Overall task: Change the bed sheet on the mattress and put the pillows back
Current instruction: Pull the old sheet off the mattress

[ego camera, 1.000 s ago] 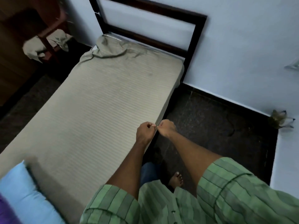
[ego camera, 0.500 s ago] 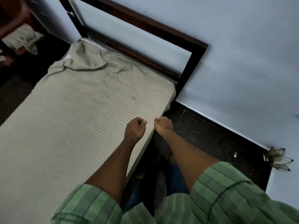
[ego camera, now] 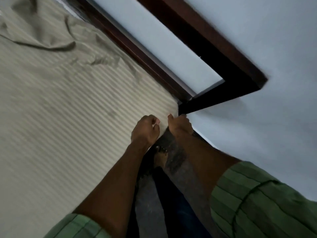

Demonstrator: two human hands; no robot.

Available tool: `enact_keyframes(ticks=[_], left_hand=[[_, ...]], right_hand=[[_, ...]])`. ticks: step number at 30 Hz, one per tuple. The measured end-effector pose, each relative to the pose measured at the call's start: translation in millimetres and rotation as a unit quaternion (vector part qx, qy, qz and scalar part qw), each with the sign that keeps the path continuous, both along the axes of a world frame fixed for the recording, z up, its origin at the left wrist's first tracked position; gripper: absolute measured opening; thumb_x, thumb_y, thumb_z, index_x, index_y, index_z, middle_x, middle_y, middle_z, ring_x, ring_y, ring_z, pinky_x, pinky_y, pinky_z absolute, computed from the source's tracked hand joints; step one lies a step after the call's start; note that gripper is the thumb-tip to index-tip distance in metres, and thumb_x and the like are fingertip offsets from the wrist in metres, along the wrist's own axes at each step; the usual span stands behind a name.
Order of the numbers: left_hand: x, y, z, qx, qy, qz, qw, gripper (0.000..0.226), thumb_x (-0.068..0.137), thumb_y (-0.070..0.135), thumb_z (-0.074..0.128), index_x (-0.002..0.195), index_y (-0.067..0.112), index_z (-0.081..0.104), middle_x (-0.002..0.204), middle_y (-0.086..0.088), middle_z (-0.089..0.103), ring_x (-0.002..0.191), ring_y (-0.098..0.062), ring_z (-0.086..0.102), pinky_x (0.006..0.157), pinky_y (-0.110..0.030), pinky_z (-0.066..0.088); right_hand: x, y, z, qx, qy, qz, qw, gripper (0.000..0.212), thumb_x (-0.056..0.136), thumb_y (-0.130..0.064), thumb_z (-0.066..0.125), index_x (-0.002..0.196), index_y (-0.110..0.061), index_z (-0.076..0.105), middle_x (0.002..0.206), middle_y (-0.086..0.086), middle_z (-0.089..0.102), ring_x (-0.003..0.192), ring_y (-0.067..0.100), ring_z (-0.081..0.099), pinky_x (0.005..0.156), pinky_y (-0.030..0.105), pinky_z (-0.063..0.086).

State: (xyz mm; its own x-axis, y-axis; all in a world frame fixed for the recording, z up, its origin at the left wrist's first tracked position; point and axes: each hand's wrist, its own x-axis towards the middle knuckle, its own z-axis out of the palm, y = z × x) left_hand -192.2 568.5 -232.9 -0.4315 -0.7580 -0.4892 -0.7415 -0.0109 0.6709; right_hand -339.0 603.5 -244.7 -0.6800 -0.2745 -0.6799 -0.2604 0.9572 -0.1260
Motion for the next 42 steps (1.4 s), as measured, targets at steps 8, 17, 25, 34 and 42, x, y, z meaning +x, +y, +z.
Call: enact_keyframes(ticks=[8,17,25,34,42], left_hand=[[-30,11,-65,-0.049,0.009,-0.041,0.998,0.042,0.084,0.014,0.061,0.125,0.021,0.06,0.127,0.0,0.053,0.117,-0.023,0.053,0.088,-0.044,0.053],[-10,44,-67,-0.125,-0.023,0.09,0.988,0.021,0.09,0.036,0.044,0.106,0.023,0.05,0.094,-0.009,0.065,0.092,-0.033,0.061,0.074,-0.042,0.048],[2,-22,-19,-0.137,0.082,0.214,0.964,0.051,0.074,0.002,0.046,0.121,0.021,0.054,0.079,-0.002,0.066,0.075,-0.029,0.061,0.064,-0.034,0.036],[25,-6,-39,-0.05,0.116,0.142,0.982,0.069,0.086,0.066,0.067,0.139,0.028,0.044,0.126,0.006,0.06,0.11,-0.01,0.061,0.093,-0.043,0.055],[70,32,-37,-0.157,0.052,0.129,0.978,0.053,0.09,0.041,0.069,0.135,0.018,0.054,0.125,0.0,0.064,0.114,-0.023,0.062,0.094,-0.04,0.05]], right_hand=[[-13,1,-74,-0.099,0.055,0.032,0.993,0.04,0.107,-0.041,0.044,0.121,-0.015,0.072,0.126,0.014,0.069,0.12,0.036,0.06,0.095,0.041,0.046],[32,32,-7,-0.322,-0.318,0.067,0.889,0.046,0.105,-0.024,0.056,0.067,0.002,0.047,0.059,0.01,0.047,0.056,0.016,0.045,0.058,0.032,0.039],[43,30,-27,-0.332,-0.274,-0.071,0.9,0.045,0.089,-0.023,0.08,0.13,-0.023,0.061,0.119,-0.008,0.068,0.104,0.007,0.065,0.089,0.027,0.056],[78,-6,-22,-0.299,-0.253,-0.344,0.853,0.023,0.097,-0.015,0.055,0.11,-0.007,0.072,0.101,0.014,0.075,0.093,0.031,0.074,0.083,0.043,0.063],[75,-54,-12,-0.38,-0.26,-0.386,0.799,0.009,0.095,-0.002,0.061,0.097,-0.008,0.068,0.092,0.011,0.073,0.08,0.024,0.071,0.069,0.032,0.06]])
